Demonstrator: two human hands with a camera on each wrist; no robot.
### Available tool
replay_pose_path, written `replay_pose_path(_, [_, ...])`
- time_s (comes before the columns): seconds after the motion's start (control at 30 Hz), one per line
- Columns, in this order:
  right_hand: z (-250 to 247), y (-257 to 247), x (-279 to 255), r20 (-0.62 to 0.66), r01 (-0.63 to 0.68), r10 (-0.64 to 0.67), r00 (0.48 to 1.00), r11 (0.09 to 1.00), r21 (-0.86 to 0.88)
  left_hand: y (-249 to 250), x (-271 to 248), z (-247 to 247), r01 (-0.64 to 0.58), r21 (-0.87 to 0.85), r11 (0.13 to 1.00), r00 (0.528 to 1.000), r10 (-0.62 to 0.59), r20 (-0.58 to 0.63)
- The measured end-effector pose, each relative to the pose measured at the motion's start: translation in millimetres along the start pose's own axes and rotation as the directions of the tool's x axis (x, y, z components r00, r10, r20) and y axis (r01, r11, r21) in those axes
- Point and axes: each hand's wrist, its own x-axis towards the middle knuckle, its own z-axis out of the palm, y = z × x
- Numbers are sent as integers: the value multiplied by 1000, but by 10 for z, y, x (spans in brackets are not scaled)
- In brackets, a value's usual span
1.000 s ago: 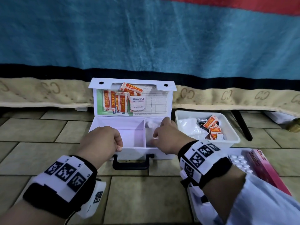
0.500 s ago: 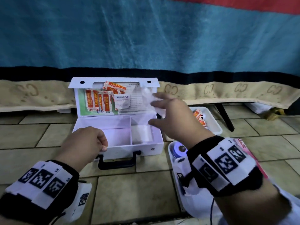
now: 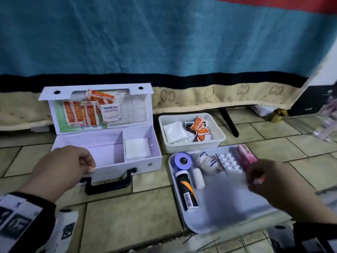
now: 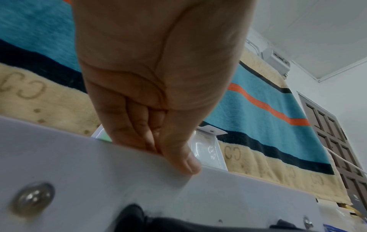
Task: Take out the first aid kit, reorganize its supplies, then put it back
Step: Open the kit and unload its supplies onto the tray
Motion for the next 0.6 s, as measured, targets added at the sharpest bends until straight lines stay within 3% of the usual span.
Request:
replay_pose_path(0.13, [307, 128, 45, 114, -21, 34, 993, 993, -113, 15, 3, 2, -5, 18, 1000, 1000, 5, -5])
replay_pose_path(0.27, [168, -117, 89, 176, 10, 42, 983, 959, -283, 45, -4, -10, 15, 29, 999, 1000, -15, 5])
replay_pose_path(0.33, [2, -421, 152, 114, 87, -61, 992, 968, -237, 73, -9, -26, 25, 32, 999, 1000, -26, 14])
replay_pose_path(0.4, [-93, -811, 246, 44, 218, -216, 975, 974, -54, 91, -17, -35, 34, 30, 999, 999, -35, 17])
replay_pose_path(0.5, [69, -1432, 420, 108, 433, -436, 893, 900, 55, 97, -26, -41, 47, 20, 999, 999, -47, 16])
replay_pose_path(0.6, [385, -1934, 530, 300, 614, -567, 767, 784, -89, 89, -15, -39, 60, -5, 998, 998, -60, 28])
